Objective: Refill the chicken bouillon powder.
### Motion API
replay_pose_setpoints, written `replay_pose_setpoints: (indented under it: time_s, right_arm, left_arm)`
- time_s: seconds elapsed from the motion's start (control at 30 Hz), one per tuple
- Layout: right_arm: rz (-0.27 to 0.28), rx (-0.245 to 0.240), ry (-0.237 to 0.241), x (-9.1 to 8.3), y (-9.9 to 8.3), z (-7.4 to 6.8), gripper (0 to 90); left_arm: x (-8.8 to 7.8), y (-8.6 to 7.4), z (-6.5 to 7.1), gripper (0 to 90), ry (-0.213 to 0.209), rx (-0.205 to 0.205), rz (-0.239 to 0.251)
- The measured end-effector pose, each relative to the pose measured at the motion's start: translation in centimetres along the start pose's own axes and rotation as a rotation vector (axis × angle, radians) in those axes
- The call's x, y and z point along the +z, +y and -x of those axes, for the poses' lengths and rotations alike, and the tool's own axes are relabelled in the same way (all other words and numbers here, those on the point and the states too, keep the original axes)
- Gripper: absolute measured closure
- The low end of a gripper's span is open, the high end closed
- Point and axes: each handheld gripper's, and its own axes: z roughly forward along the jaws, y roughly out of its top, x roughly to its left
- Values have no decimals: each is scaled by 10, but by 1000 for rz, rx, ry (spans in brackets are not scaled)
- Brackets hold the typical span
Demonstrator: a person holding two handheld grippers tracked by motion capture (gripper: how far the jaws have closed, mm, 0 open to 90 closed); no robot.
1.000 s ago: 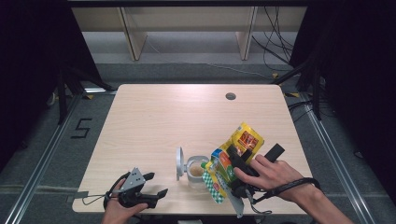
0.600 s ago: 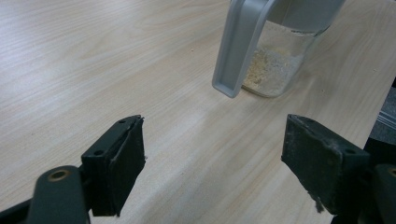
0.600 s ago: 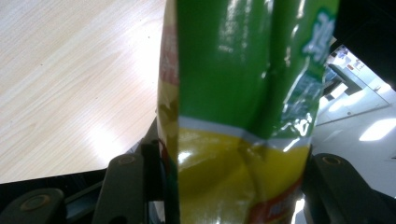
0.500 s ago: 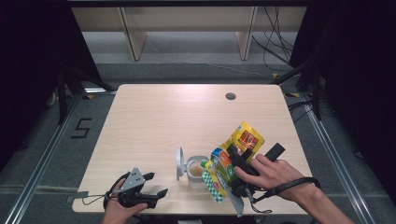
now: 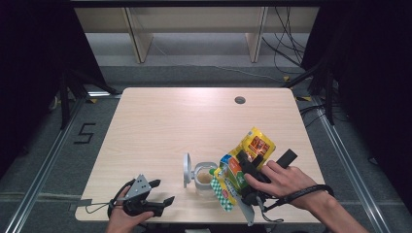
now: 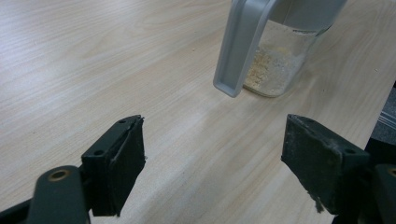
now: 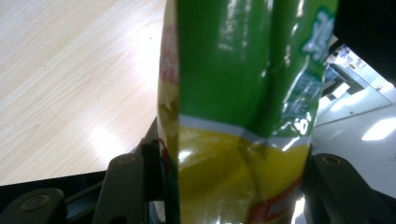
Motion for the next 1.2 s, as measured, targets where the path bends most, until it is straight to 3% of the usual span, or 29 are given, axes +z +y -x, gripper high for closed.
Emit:
replay_pose_setpoints:
  time_s: [0.03,0.07,0.17,0.2,0.23,0.27,0.3,0.33,0.77,0.83,0.9,1.13,1.17,1.2]
  right_arm:
    - [-3,6,0,0,0,0,511]
    - [-7,42,5,-1,0,-2,511]
    - [-8,39,1,-2,0,-1,511]
    - [-1,4,-3,-1,-1,1,511]
    - [-1,3,-1,-1,-1,1,511]
    - [-7,35,2,-2,0,-1,511]
    - [-1,0,-1,-1,0,1,511]
    - [0,1,0,-1,0,1,512]
    - [0,1,-3,-1,0,0,512]
    - [1,-1,-3,-2,0,1,512]
    - [9,-16,-8,-1,1,2,512]
    - [10,-11,-5,-2,3,1,512]
    - [2,28,-2,-4,4,-1,512]
    - [9,-15,-6,-3,3,1,512]
  left_arm:
    - [0,0,0,207,2,3,-3]
    - [0,0,0,208,0,0,0]
    - [0,0,0,208,0,0,1]
    - [0,0,0,208,-1,0,2]
    - [0,0,0,208,-1,0,3]
    - [0,0,1,208,-2,-9,4]
    - [0,0,1,208,-2,-14,3]
    - [0,0,0,208,-1,0,3]
    - [0,0,1,208,1,-3,2]
    - [0,0,2,208,1,-23,2]
    - [0,0,0,208,3,-3,0]
    - [-1,0,1,208,1,-6,4]
    - [-1,0,1,208,1,-7,3]
    - [-1,0,0,208,3,-2,-1]
